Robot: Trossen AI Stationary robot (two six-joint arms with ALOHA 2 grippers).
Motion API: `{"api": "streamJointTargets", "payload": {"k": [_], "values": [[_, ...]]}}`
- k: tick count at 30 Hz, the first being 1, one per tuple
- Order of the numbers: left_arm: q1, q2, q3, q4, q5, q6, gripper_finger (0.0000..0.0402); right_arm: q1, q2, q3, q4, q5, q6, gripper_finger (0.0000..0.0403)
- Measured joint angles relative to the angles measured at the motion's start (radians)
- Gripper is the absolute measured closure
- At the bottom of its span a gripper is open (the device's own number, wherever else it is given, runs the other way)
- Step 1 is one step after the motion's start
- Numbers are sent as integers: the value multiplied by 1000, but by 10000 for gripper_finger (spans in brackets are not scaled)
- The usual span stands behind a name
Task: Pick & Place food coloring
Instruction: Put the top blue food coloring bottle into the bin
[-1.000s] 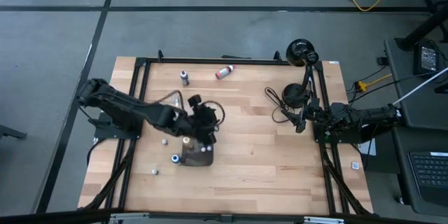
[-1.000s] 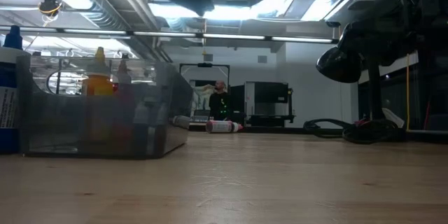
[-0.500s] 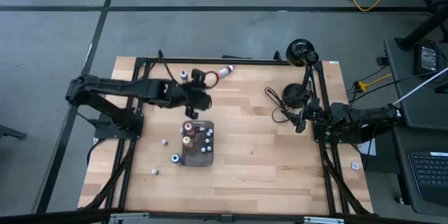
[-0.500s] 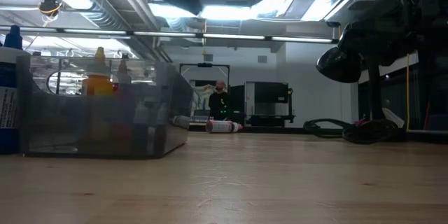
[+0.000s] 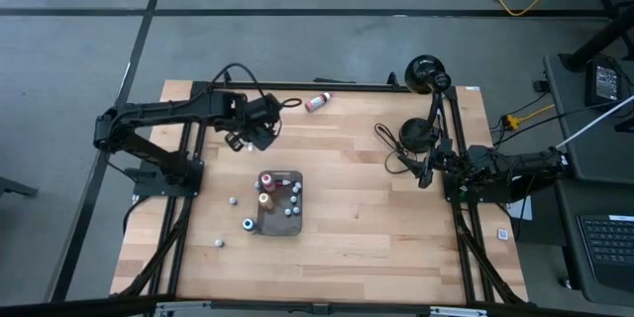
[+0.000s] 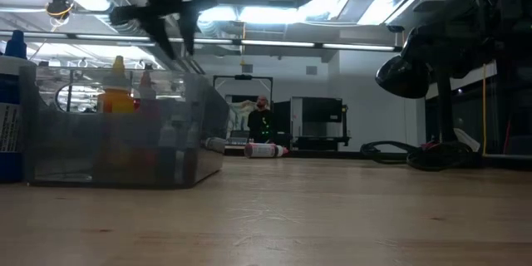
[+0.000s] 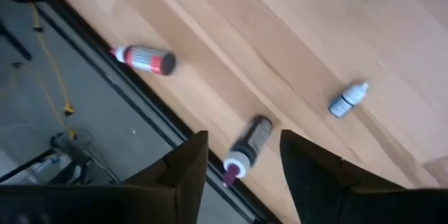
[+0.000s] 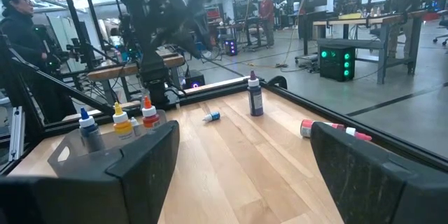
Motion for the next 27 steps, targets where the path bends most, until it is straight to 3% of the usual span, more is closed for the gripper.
{"api": "streamJointTargets", "payload": {"k": [4, 9, 12, 17, 21, 27], "values": [[25, 6, 0, -30, -14, -29, 201, 0, 0, 0, 0, 0, 0, 80], [25, 76, -1, -175, -170, -50, 178, 0, 0, 0, 0, 0, 0, 80], [23, 120, -1, -227, -192, -33, 173, 0, 0, 0, 0, 0, 0, 80], [23, 156, -1, -229, -141, -93, 171, 0, 0, 0, 0, 0, 0, 80], [32, 158, -1, -228, -29, -230, 171, 0, 0, 0, 0, 0, 0, 80], [50, 158, -1, -230, 89, -569, 171, 0, 0, 0, 0, 0, 0, 80]]}}
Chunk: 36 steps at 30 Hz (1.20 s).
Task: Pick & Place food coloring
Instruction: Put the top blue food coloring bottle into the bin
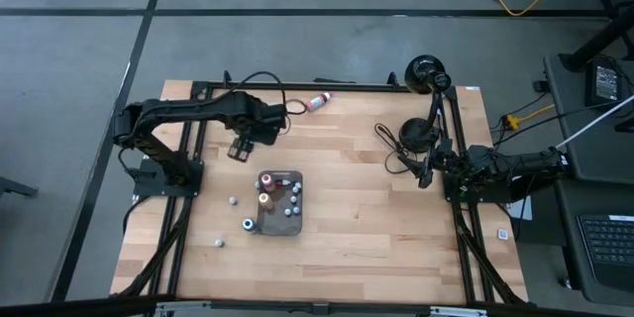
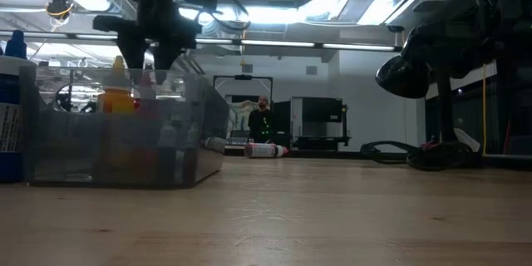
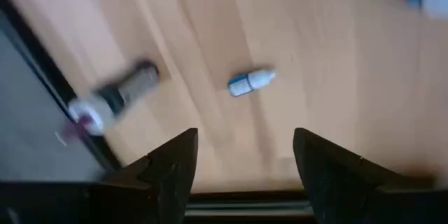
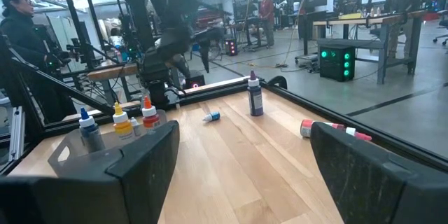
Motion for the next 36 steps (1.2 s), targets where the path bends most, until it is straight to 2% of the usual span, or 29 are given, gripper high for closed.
{"api": "streamJointTargets", "payload": {"k": [4, 11, 15, 20, 23, 27, 36], "values": [[14, 0, 0, 5, 29, -443, 171, 0, 0, 0, 0, 0, 0, 80], [32, 0, 0, -29, 59, -1314, 171, 0, 0, 0, 0, 0, 0, 80], [32, -1, -16, -49, 44, -1660, 171, 0, 0, 0, 0, 0, 0, 80], [26, 0, -129, -10, 42, -2071, 171, 0, 0, 0, 0, 0, 0, 80], [15, 1, -194, 78, 4, -2150, 171, 0, 0, 0, 0, 0, 0, 80], [16, 1, -234, 184, -44, -2160, 171, 0, 0, 0, 0, 0, 0, 80], [-9, 86, -304, 343, -47, -2164, 171, 0, 0, 0, 0, 0, 0, 80]]}}
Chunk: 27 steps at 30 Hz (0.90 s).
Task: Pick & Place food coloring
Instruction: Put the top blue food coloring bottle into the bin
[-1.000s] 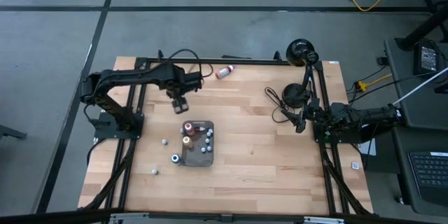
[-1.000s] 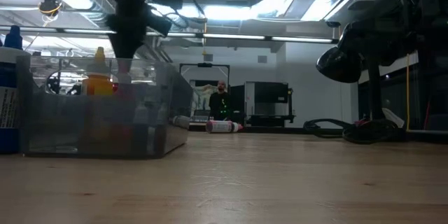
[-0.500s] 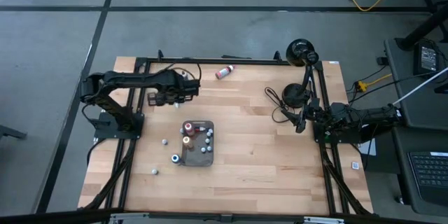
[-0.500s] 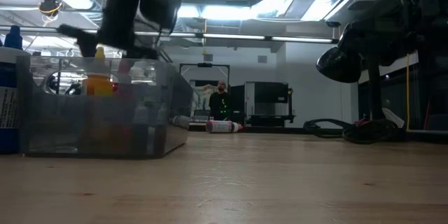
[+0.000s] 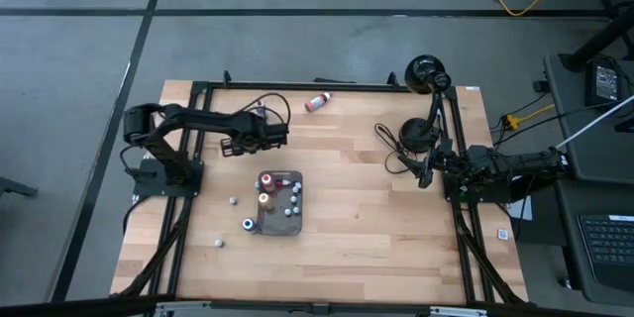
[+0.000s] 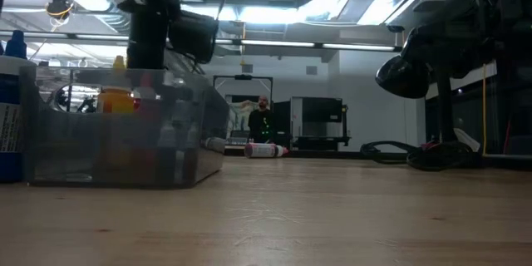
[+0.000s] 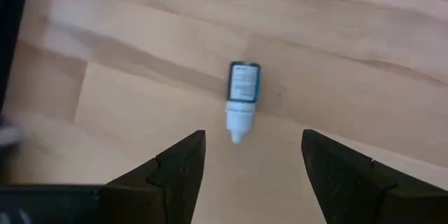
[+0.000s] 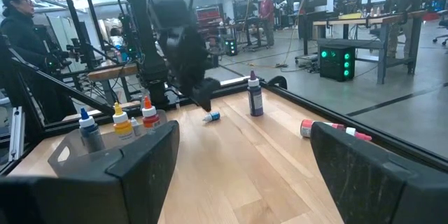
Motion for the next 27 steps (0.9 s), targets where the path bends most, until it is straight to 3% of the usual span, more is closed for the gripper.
{"api": "streamJointTargets", "payload": {"k": [4, 10, 22, 27], "values": [[0, 57, -1, 63, -9, 51, 171, 0, 0, 0, 0, 0, 0, 80], [-26, 114, -1, 61, 9, -8, 171, 0, 0, 0, 0, 0, 0, 80], [-83, 115, -61, 82, -136, -135, 171, 0, 0, 0, 0, 0, 0, 80], [-95, 115, -61, 81, -224, -121, 171, 0, 0, 0, 0, 0, 0, 80]]}}
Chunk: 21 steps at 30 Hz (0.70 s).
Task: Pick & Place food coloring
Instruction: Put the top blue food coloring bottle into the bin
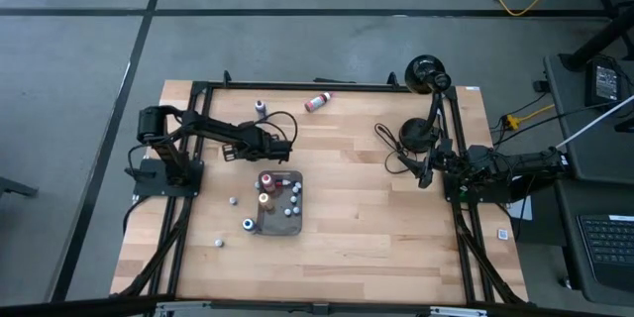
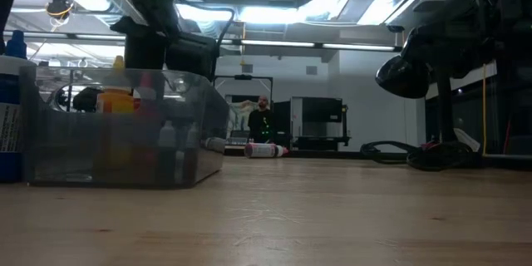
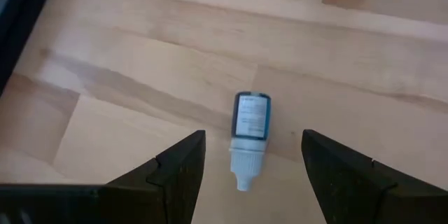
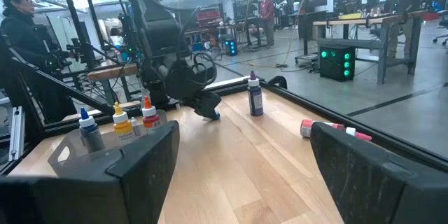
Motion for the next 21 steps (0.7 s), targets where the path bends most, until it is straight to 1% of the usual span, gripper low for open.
{"api": "streamJointTargets", "payload": {"k": [3, 10, 16, 21], "values": [[0, 0, 0, 0, -10, -5, 171, 0, 0, 0, 0, 0, 0, 80], [1, 0, -9, 8, 10, -64, 171, 0, 0, 0, 0, 0, 0, 80], [-5, 0, -29, 20, 68, -100, 171, 0, 0, 0, 0, 0, 0, 80], [-4, 0, -32, 43, 64, -86, 171, 0, 0, 0, 0, 0, 0, 80]]}}
